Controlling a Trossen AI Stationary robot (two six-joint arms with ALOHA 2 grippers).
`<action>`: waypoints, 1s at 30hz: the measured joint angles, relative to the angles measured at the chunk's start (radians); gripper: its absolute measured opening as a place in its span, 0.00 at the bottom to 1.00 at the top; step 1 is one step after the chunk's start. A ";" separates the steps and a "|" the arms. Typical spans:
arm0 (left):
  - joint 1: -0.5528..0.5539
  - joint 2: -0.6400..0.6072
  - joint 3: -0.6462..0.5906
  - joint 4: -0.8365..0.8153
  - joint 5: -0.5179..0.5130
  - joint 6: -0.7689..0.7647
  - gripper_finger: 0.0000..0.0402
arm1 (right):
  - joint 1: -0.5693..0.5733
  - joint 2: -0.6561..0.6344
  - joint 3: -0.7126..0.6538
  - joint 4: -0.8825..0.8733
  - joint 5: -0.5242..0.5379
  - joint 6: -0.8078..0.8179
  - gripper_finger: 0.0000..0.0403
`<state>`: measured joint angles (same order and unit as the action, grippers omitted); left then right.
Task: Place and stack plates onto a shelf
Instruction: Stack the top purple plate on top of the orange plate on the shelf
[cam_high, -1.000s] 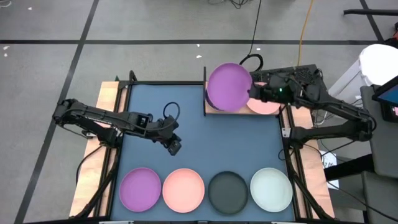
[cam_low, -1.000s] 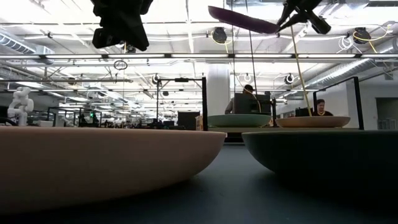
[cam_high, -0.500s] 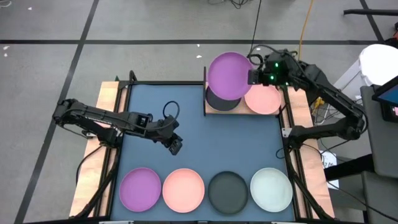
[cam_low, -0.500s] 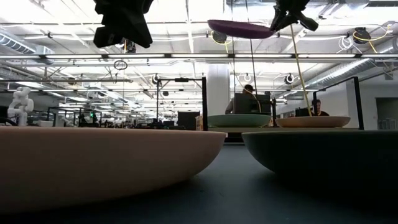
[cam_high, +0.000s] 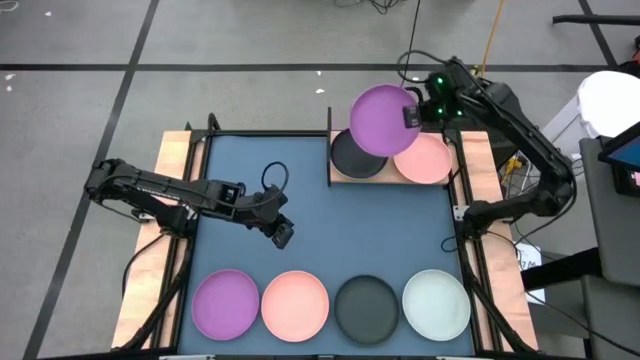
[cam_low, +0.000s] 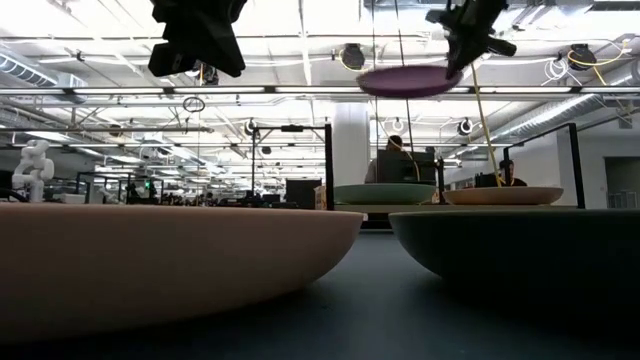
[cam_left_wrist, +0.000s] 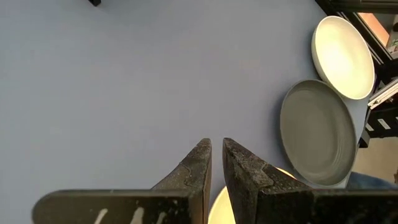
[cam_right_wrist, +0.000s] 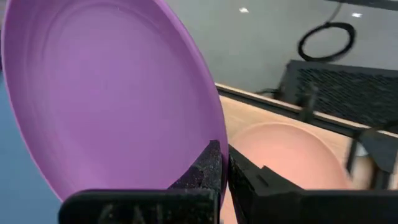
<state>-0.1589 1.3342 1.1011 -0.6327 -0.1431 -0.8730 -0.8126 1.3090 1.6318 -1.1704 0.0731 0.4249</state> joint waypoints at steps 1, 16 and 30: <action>0.000 0.000 0.000 0.000 0.000 0.000 0.11 | -0.009 0.006 0.000 -0.011 0.001 -0.016 0.00; 0.001 0.000 0.000 0.000 -0.015 0.001 0.11 | -0.120 0.095 0.000 -0.103 0.165 -0.252 0.00; 0.024 0.000 0.000 0.000 -0.017 0.029 0.11 | -0.186 0.117 0.000 -0.195 0.273 -0.502 0.00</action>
<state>-0.1344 1.3342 1.1015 -0.6331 -0.1598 -0.8440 -0.9988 1.4256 1.6318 -1.3659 0.3458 -0.0775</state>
